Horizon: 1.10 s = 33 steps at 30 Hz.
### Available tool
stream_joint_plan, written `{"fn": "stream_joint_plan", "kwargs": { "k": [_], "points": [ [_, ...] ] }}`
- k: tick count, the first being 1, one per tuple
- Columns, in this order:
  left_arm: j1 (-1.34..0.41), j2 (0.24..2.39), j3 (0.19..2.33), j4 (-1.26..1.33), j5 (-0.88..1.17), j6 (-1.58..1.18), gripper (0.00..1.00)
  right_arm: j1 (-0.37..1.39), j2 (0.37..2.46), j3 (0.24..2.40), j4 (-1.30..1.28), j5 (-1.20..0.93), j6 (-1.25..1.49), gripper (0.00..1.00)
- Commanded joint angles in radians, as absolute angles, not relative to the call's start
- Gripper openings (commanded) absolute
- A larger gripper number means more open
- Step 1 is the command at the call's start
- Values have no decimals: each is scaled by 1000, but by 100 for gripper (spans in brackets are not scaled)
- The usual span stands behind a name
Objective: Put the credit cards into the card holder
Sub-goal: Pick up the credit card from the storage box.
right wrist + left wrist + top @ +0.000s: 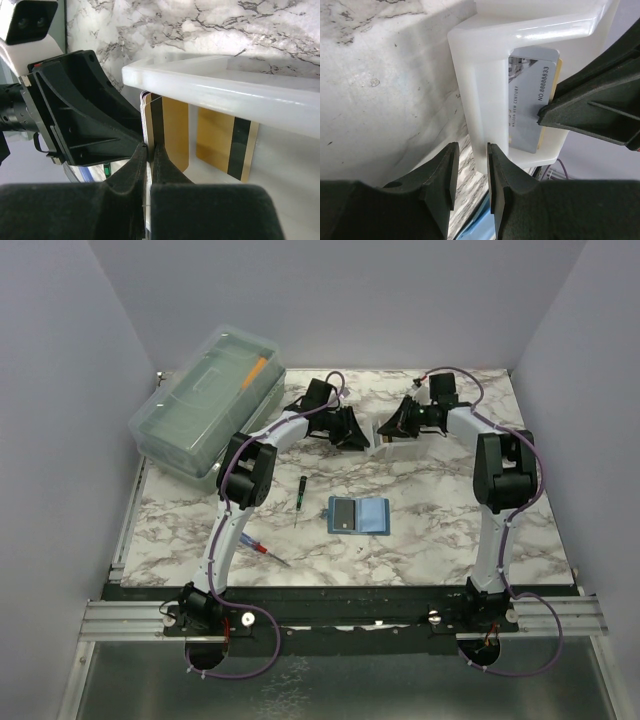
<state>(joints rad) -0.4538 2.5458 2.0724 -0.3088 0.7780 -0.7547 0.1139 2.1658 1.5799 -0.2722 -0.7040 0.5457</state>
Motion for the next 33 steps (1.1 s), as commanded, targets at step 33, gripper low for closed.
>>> {"fn": "stream_joint_plan", "kwargs": {
  "k": [33],
  "points": [
    [-471, 2600, 2137, -293, 809, -822, 41, 219, 2114, 1633, -332, -657, 525, 8]
  ]
}}
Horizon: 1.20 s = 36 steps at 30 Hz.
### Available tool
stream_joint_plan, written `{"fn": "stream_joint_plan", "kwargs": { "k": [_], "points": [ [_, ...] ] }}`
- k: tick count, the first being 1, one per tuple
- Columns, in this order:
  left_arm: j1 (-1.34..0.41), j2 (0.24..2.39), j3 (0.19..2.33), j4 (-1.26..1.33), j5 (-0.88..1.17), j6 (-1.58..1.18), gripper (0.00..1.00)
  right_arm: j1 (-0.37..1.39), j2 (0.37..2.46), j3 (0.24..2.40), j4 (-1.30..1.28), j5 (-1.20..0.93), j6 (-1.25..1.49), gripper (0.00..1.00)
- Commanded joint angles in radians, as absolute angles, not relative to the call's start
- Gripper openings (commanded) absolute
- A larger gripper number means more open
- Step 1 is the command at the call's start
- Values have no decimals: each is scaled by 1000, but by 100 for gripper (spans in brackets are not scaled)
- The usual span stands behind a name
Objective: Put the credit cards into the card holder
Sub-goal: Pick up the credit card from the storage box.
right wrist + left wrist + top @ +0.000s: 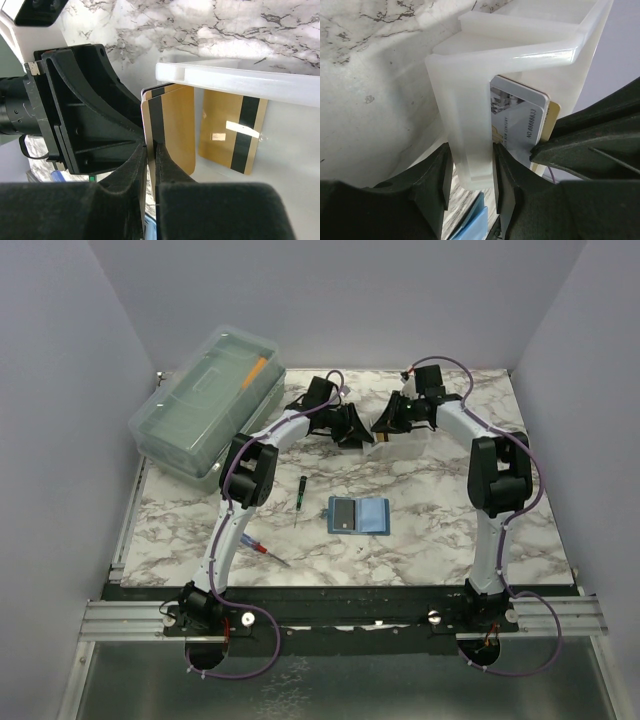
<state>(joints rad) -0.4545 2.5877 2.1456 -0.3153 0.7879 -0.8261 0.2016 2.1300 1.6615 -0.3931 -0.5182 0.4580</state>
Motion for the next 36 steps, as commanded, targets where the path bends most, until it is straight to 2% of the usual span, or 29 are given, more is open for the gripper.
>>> {"fn": "stream_joint_plan", "kwargs": {
  "k": [1, 4, 14, 23, 36],
  "points": [
    [-471, 2599, 2137, -293, 810, -822, 41, 219, 2119, 1631, -325, -666, 534, 7],
    [-471, 2596, 2133, -293, 813, -819, 40, 215, 2119, 1614, -294, -699, 558, 1],
    [-471, 2588, 2123, -293, 814, -814, 40, 186, 2089, 1549, -200, -748, 632, 0],
    [-471, 2574, 2110, -293, 793, -816, 41, 186, 2046, 1547, -212, -645, 544, 0],
    [-470, 2521, 2047, -295, 755, -830, 49, 212, 2075, 1640, -329, -521, 466, 0]
  ]
}}
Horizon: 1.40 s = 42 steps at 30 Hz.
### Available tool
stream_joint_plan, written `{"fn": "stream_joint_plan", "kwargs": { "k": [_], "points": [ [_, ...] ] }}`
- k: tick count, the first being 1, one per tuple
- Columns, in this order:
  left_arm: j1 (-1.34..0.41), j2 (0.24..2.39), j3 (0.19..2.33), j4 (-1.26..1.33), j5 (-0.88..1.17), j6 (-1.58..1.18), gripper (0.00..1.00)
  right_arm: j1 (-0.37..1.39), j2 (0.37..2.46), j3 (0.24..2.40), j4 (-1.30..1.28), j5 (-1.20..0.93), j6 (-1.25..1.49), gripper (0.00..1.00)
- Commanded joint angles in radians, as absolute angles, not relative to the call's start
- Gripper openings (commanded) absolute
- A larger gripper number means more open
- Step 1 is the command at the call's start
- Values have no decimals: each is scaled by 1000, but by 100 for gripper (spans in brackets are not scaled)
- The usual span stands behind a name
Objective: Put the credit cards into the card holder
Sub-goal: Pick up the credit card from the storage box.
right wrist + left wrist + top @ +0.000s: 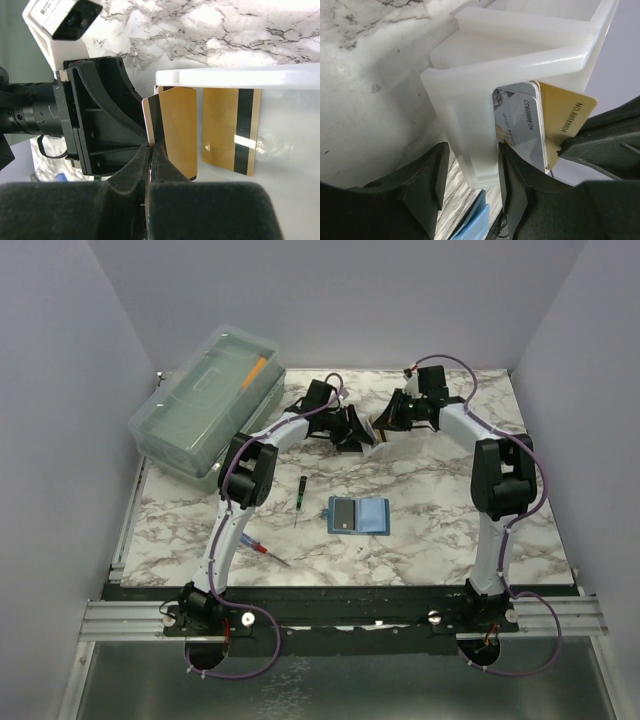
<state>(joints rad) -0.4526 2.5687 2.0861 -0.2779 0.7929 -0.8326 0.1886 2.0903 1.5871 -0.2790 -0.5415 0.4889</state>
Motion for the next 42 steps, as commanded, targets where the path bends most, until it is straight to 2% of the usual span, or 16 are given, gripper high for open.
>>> {"fn": "stream_joint_plan", "kwargs": {
  "k": [1, 6, 17, 28, 33, 37, 42],
  "points": [
    [-471, 2511, 2040, -294, 753, -829, 50, 211, 2081, 1649, -341, -517, 463, 0],
    [-466, 2450, 1997, -298, 739, -819, 56, 218, 2097, 1686, -382, -495, 451, 0],
    [-449, 2348, 1893, -299, 739, -802, 63, 219, 2103, 1723, -407, -536, 466, 0],
    [-410, 2088, 1651, -301, 740, -732, 68, 219, 2032, 1738, -426, -545, 461, 0],
    [-393, 1954, 1535, -299, 768, -700, 71, 219, 1947, 1657, -420, -572, 430, 0],
    [-381, 1891, 1460, -250, 778, -728, 73, 219, 1873, 1520, -301, -645, 463, 0],
    [-349, 1890, 1381, -3, 904, -886, 73, 219, 1813, 1394, -179, -739, 537, 0]
  ]
}}
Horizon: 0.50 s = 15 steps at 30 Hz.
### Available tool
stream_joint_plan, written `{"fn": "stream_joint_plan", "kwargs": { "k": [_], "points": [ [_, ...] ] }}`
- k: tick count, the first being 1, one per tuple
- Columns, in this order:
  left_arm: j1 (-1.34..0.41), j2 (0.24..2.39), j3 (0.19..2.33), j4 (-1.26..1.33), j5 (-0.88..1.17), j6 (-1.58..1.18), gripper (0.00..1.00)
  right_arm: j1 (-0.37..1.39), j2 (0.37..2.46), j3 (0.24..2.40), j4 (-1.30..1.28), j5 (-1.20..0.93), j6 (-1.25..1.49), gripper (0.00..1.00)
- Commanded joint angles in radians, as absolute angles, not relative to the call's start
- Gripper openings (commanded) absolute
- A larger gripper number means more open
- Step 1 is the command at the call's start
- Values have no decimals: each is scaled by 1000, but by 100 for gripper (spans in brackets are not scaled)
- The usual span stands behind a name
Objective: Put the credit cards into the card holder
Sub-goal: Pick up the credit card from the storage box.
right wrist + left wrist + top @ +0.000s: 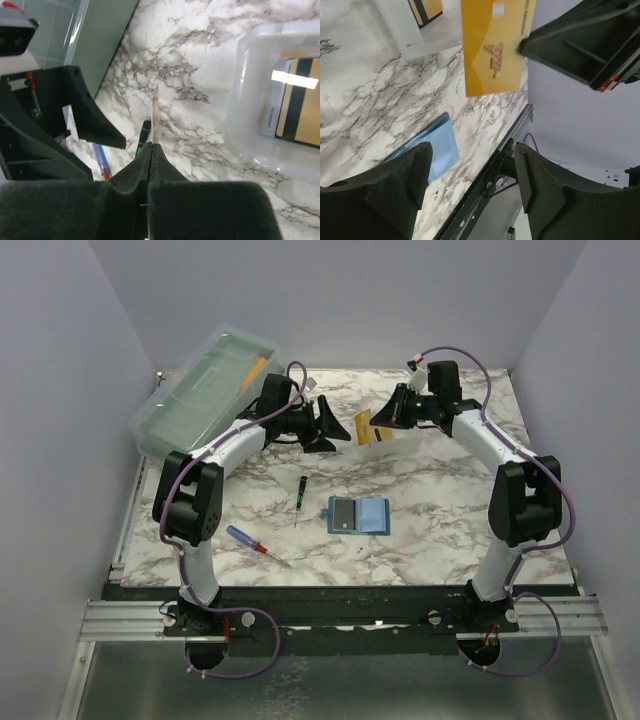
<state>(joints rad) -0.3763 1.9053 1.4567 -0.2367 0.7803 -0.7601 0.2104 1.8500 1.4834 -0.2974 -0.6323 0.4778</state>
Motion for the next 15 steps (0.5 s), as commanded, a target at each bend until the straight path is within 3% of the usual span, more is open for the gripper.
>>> {"fn": "stream_joint_plan", "kwargs": {
  "k": [1, 5, 15],
  "points": [
    [-341, 1891, 1352, 92, 940, -940, 73, 219, 1796, 1366, -153, -759, 555, 0],
    [-322, 1886, 1223, 455, 1015, -1181, 73, 219, 1724, 1262, -34, -837, 654, 0],
    [-334, 1835, 1120, 579, 972, -1233, 73, 219, 1605, 1104, 196, -929, 861, 0]
  ]
}}
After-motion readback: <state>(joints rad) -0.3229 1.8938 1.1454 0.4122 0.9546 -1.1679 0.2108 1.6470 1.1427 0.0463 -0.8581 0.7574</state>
